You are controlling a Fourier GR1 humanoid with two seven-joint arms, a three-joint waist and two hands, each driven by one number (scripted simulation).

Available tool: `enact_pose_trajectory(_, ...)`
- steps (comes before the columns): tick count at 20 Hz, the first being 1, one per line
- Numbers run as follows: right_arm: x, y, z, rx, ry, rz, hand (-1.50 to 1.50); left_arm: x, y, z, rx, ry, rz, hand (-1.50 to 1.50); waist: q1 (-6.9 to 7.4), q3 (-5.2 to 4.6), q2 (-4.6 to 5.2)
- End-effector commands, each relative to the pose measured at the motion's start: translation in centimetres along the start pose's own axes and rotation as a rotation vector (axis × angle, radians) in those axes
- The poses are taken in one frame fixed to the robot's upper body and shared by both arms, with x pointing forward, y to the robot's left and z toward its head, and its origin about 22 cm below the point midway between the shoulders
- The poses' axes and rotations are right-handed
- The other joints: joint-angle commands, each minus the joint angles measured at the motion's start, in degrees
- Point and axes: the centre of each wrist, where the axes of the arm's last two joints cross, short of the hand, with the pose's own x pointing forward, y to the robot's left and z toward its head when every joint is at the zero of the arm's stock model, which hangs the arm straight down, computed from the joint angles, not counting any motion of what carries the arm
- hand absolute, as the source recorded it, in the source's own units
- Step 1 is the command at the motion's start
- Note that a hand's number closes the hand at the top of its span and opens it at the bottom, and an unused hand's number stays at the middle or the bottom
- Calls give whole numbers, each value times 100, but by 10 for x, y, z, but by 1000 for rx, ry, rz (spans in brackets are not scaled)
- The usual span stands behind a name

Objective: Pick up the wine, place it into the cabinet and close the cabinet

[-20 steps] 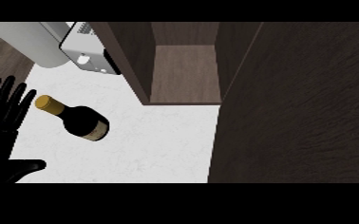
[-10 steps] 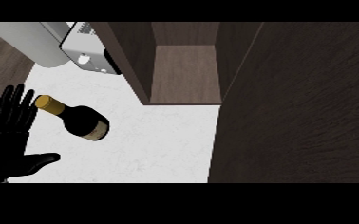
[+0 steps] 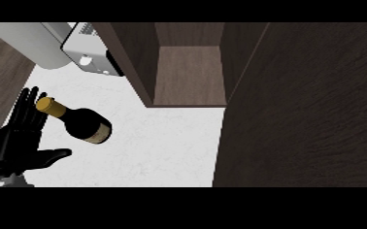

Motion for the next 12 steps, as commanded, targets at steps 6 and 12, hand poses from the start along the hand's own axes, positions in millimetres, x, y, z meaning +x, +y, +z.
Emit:
enact_pose_trajectory(6, 17, -1, 12, 10, -46, -18, -150, -32, 20, 6, -35, 16, 28, -150, 14, -1, 4)
enact_pose_trajectory(12, 25, -11, 25, 17, -54, -4, -150, -40, 6, -12, -35, 11, 20, -150, -13, 1, 3)
